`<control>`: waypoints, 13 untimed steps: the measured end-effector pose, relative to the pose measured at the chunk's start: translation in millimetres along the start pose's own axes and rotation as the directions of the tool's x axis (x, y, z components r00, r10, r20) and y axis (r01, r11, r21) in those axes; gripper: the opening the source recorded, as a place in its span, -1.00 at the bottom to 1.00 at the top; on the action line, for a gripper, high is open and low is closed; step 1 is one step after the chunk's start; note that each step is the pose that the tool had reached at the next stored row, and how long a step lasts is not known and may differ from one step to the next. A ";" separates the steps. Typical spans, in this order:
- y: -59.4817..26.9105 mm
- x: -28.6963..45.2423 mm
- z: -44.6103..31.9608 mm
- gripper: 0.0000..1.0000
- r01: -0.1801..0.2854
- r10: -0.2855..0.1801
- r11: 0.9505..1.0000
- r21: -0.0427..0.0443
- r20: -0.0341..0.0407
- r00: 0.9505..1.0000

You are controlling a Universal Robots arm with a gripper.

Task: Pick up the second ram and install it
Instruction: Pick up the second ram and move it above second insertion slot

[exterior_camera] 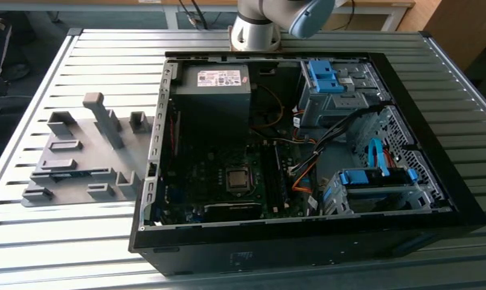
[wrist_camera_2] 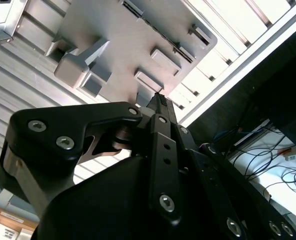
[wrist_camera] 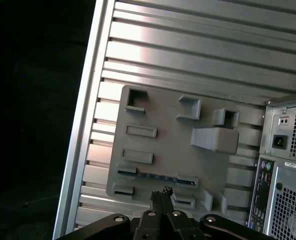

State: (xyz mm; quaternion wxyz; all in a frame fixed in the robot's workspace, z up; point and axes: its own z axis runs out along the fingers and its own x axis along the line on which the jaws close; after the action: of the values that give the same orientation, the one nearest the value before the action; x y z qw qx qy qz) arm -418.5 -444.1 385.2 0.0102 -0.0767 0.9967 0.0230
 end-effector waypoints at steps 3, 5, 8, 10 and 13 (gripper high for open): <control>0.0 0.2 0.0 -0.79 0.010 -0.010 1.000 0.000 0.000 1.000; 0.0 0.3 0.0 -0.79 0.016 -0.016 1.000 0.000 -0.001 1.000; 0.1 0.4 0.0 -0.79 0.025 -0.025 1.000 -0.001 -0.001 1.000; 0.1 0.4 0.0 -0.79 0.031 -0.031 1.000 -0.001 -0.001 1.000; 0.1 0.5 0.0 -0.79 0.041 -0.041 0.999 -0.001 -0.002 0.999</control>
State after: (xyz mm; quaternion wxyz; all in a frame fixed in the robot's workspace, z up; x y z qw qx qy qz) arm -419.0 -444.1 385.2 0.0097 -0.0970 0.9950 0.0232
